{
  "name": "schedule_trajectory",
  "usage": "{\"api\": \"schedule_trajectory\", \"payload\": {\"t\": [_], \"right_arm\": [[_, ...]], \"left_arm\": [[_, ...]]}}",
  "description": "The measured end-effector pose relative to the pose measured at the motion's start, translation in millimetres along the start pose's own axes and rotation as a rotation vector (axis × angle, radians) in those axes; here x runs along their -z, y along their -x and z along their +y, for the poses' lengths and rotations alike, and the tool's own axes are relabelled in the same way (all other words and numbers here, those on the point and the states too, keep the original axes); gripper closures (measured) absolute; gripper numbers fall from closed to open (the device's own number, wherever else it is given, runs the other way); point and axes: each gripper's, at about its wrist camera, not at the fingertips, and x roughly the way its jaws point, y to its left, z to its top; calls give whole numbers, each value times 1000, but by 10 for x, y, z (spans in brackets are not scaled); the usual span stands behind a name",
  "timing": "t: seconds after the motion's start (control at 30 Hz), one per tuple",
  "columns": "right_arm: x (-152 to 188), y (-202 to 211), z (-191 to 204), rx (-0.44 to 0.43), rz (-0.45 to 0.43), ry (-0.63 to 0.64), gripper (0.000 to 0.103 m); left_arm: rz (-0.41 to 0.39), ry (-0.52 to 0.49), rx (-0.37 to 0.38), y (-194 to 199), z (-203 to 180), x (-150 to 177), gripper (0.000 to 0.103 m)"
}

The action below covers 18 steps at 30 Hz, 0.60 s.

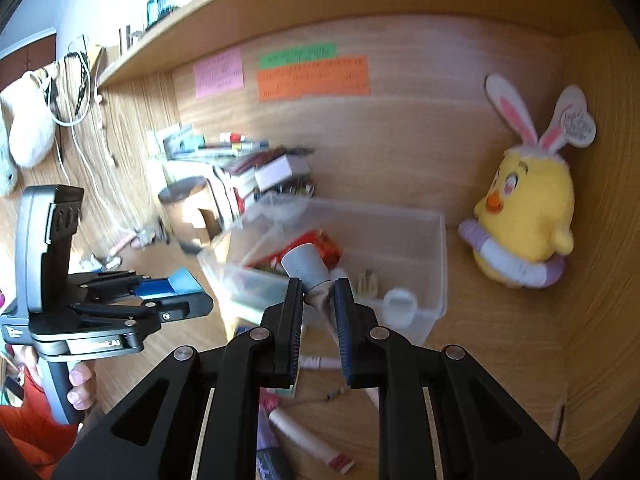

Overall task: Organize objects
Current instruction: 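Carry the blue tape into the clear box and release while the right gripper drops the white bottle in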

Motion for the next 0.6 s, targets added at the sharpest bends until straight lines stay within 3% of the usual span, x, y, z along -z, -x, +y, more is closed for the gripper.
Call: {"api": "schedule_trajectory", "payload": {"t": [0.3, 0.6], "right_arm": [[-330, -81, 98, 45, -54, 48, 89], [-480, -568, 70, 77, 13, 64, 89]], "left_arm": [[-33, -25, -44, -77, 76, -366, 65], [34, -19, -84, -467, 235, -530, 65]]}}
